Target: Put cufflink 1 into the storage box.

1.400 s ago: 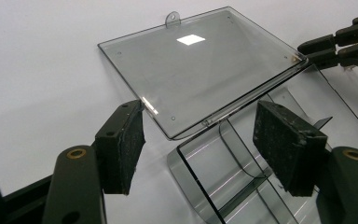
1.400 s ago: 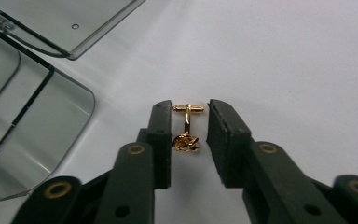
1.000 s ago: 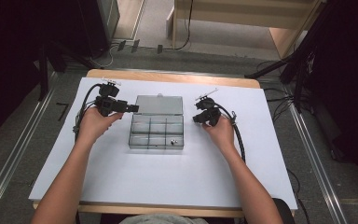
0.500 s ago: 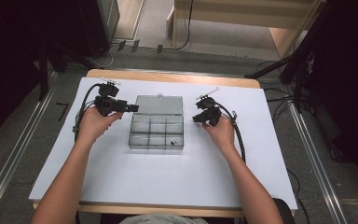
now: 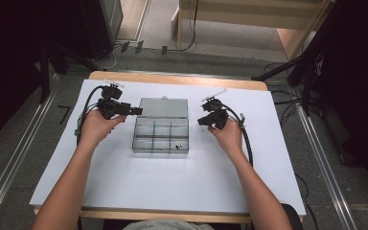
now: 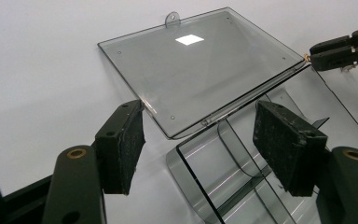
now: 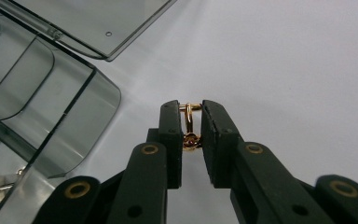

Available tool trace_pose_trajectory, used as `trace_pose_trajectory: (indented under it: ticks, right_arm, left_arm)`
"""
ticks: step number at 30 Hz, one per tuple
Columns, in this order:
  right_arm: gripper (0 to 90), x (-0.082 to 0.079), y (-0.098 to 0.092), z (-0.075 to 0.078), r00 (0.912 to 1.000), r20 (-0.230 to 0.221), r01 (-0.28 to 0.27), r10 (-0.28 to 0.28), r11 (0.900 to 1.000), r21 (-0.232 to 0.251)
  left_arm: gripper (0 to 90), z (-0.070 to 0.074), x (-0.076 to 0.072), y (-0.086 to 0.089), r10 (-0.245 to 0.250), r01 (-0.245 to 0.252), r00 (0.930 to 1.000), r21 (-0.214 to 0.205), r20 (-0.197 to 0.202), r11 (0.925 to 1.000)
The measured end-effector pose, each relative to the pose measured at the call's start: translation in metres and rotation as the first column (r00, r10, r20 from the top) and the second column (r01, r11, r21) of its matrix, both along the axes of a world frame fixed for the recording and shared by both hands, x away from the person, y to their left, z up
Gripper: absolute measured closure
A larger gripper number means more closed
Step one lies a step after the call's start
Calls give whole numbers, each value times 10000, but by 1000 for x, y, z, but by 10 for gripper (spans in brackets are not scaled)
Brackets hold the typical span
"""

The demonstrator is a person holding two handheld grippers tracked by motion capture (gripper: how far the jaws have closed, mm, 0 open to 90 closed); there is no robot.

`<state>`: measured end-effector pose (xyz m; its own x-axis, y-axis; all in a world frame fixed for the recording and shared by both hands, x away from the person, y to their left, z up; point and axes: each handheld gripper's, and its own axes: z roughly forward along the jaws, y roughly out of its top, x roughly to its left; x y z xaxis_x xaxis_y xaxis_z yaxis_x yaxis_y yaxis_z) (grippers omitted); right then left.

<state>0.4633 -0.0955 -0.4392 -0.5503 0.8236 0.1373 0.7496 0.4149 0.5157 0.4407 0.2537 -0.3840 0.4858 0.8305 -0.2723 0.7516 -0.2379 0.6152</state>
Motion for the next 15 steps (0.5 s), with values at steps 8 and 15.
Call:
trace_pose_trajectory:
  ticks: [8,15]
  right_arm:
    - [803,-6,1,7,10000,37,-79,78,9999,99]
    - [803,-13,2,15,9998,101,-197,194,9995,230]
  left_arm:
    - [348,0,0,0,-8,8,10000,-13,11,10000]
    - [347,0,0,0,-5,5,10000,4,-6,10000]
